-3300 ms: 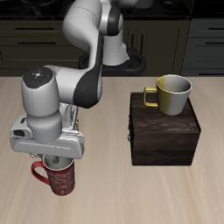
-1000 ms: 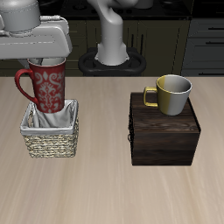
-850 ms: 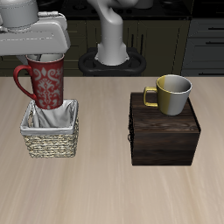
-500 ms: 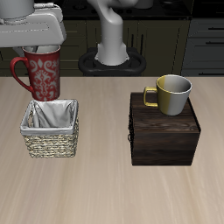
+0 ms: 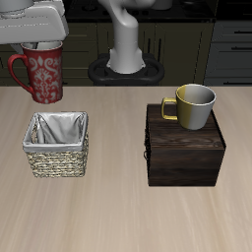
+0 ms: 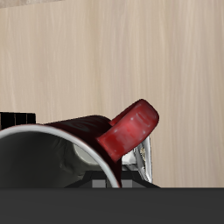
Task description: Place the red mug in the basket
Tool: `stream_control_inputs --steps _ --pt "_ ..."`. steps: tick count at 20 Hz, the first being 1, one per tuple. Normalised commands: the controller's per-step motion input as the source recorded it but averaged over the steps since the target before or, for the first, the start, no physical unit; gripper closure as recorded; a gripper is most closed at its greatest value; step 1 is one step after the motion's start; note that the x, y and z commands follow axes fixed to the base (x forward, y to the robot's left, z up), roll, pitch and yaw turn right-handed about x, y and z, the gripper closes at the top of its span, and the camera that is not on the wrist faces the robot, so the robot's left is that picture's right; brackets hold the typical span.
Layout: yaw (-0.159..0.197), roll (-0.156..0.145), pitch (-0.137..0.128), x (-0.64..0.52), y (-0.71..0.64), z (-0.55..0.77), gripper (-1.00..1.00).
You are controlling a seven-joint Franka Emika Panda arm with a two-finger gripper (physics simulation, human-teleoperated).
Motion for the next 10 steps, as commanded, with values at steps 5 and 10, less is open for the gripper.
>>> stream_control_inputs --steps 5,10 --pt "0.033 0.014 -0.023 -0.32 -0.03 -0.01 1.00" --pt "-0.009 0.008 -0.014 -0.31 -0.07 -0.05 1.00"
